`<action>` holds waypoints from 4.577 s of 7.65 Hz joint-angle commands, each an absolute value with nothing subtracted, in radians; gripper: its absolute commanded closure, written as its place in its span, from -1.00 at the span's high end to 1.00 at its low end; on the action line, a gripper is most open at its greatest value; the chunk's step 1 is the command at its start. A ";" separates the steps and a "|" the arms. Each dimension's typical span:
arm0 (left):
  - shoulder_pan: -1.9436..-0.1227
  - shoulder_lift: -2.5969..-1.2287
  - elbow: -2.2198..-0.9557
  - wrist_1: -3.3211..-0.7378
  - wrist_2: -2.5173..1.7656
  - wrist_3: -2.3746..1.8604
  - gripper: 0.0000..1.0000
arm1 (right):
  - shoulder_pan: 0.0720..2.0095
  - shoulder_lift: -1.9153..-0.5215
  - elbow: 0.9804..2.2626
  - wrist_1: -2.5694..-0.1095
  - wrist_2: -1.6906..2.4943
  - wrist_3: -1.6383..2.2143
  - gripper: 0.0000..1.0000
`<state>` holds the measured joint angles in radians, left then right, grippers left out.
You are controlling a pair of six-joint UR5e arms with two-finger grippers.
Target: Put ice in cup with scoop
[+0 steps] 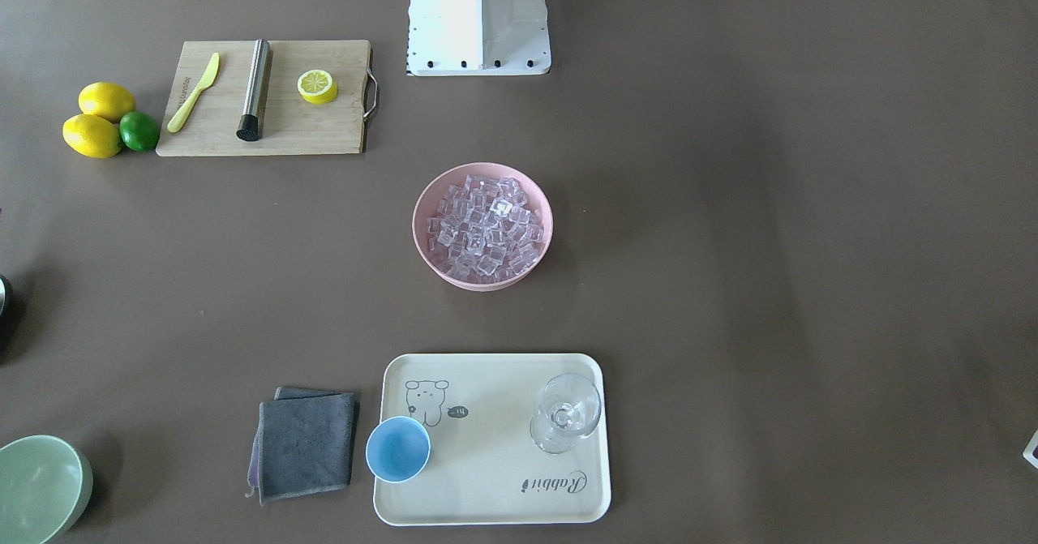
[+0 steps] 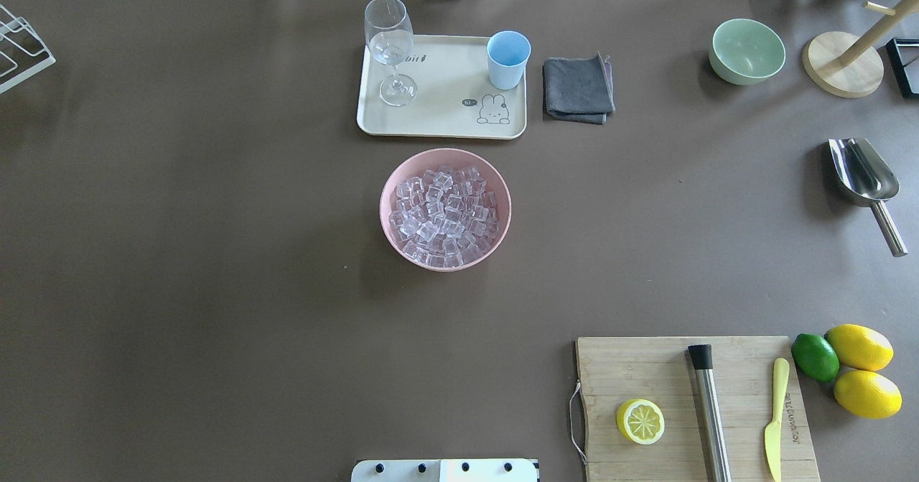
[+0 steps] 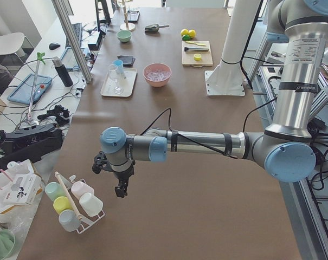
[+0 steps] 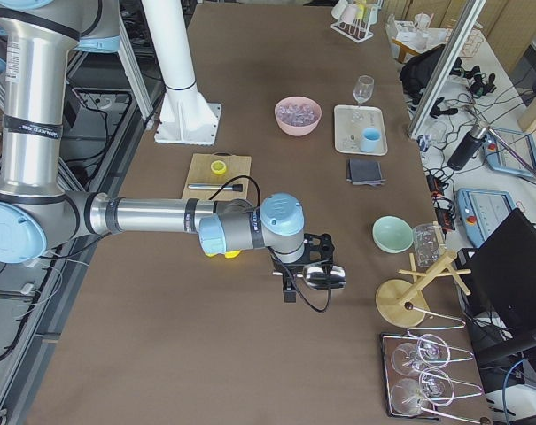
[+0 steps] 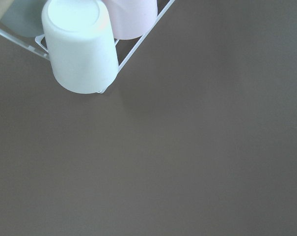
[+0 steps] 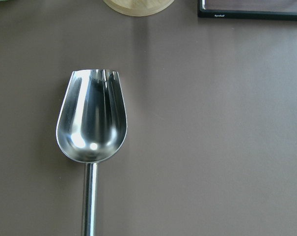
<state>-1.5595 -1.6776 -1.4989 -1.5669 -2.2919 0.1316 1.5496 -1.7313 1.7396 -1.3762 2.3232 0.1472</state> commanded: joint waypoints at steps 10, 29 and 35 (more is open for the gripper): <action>-1.338 -1.689 -1.486 -1.903 -2.337 0.514 0.99 | 1.089 -1.801 1.556 -0.643 2.036 0.865 0.89; -0.727 -1.988 -1.594 -2.299 -2.303 0.255 0.98 | 1.039 -1.508 2.163 -1.484 2.267 0.204 -1.00; -0.552 -2.046 -1.582 -2.293 -2.023 0.130 0.98 | 0.798 -1.097 2.175 -2.090 2.077 -0.049 -1.00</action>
